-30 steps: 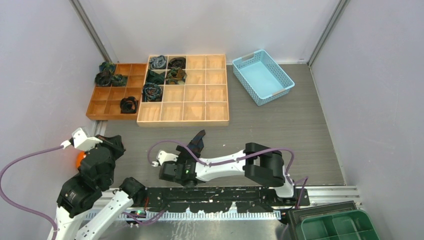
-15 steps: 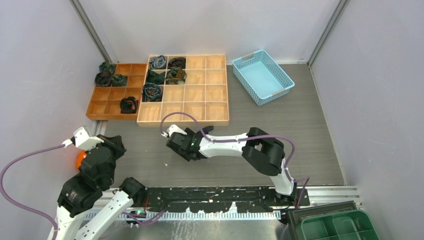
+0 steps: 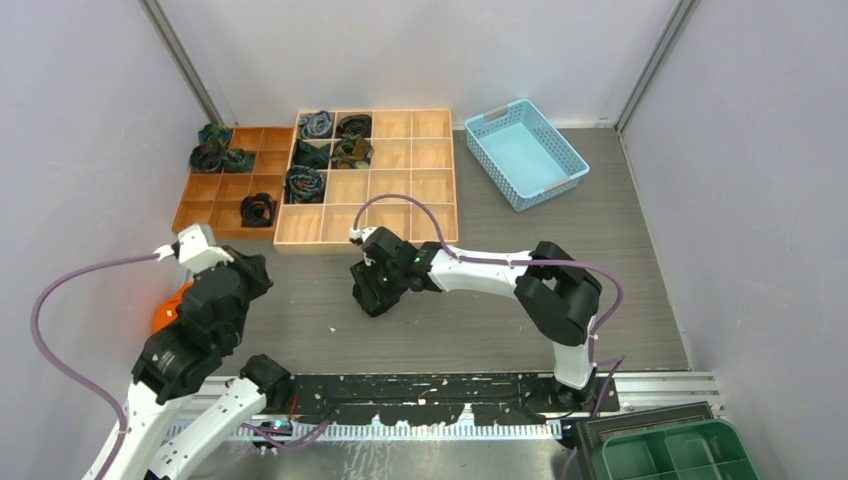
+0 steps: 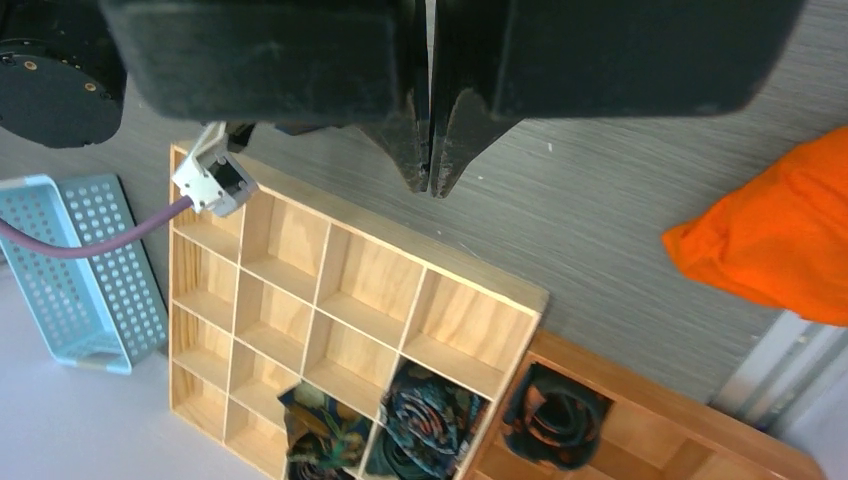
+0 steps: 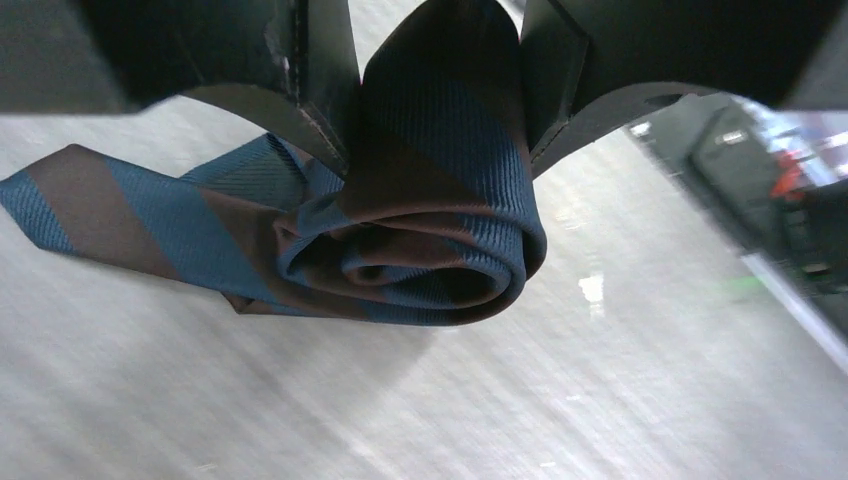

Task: Roll the ties
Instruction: Roll the tie at the center of the board.

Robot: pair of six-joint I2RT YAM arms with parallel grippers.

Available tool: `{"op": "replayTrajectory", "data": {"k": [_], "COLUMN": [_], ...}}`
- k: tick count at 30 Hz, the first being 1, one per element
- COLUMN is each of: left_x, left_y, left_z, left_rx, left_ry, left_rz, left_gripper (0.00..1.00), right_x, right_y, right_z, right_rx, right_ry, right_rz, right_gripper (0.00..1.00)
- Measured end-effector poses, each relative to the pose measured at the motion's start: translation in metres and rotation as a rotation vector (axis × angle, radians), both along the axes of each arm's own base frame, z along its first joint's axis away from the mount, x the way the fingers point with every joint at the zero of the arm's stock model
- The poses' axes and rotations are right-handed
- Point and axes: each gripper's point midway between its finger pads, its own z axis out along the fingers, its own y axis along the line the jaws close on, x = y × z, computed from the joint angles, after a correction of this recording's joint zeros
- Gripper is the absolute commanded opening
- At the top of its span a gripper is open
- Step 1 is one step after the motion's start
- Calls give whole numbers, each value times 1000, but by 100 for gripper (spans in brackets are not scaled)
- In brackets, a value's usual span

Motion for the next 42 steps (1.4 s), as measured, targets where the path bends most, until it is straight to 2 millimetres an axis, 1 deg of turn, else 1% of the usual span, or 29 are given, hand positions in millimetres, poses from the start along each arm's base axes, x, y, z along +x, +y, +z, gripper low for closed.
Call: {"op": "replayTrajectory", "data": {"k": [5, 8, 11, 15, 16, 18, 21, 24, 27, 29, 30, 35, 37, 38, 41, 42], "left_x": [16, 22, 27, 32, 32, 33, 33, 35, 37, 38, 39, 43, 46, 47, 51, 52], "left_y": [-22, -33, -42, -52, -54, -57, -60, -63, -67, -69, -70, -75, -78, -80, -88, -91], "left_z": [-2, -2, -3, -6, -8, -13, -21, -27, -33, -39, -43, -66, -76, -81, -101, -107], "left_rx": [-1, -5, -10, -24, -25, -27, -25, -22, -21, -18, -16, -1, 3, 2, 4, 4], "left_ry": [28, 34, 43, 48, 50, 59, 77, 91, 104, 118, 123, 172, 191, 200, 239, 255], "left_rz": [-66, -104, -133, -168, -174, -185, -197, -208, -217, -223, -226, -232, -234, -236, -254, -264], "left_gripper": [0, 0, 0, 0, 0, 0, 0, 0, 0, 0, 0, 0, 0, 0, 0, 0], "right_x": [-28, -42, -41, -34, -32, -29, -26, -20, -16, -14, -13, -8, -3, 1, 12, 15], "right_y": [25, 35, 42, 36, 34, 31, 25, 23, 17, 13, 11, 0, -5, -7, -16, -21], "right_z": [11, 15, 12, -3, -6, -9, -14, -11, -10, -10, -10, -7, -3, 0, 10, 15], "right_rx": [236, 353, 430, 444, 441, 434, 403, 381, 331, 306, 294, 250, 233, 229, 223, 222], "right_ry": [231, 376, 474, 542, 548, 548, 533, 484, 431, 410, 401, 345, 307, 282, 201, 176], "right_rz": [-7, -10, -27, -66, -72, -80, -83, -74, -78, -81, -84, -104, -125, -138, -181, -200], "right_gripper": [54, 54, 55, 58, 60, 64, 74, 75, 78, 86, 87, 86, 96, 99, 100, 98]}}
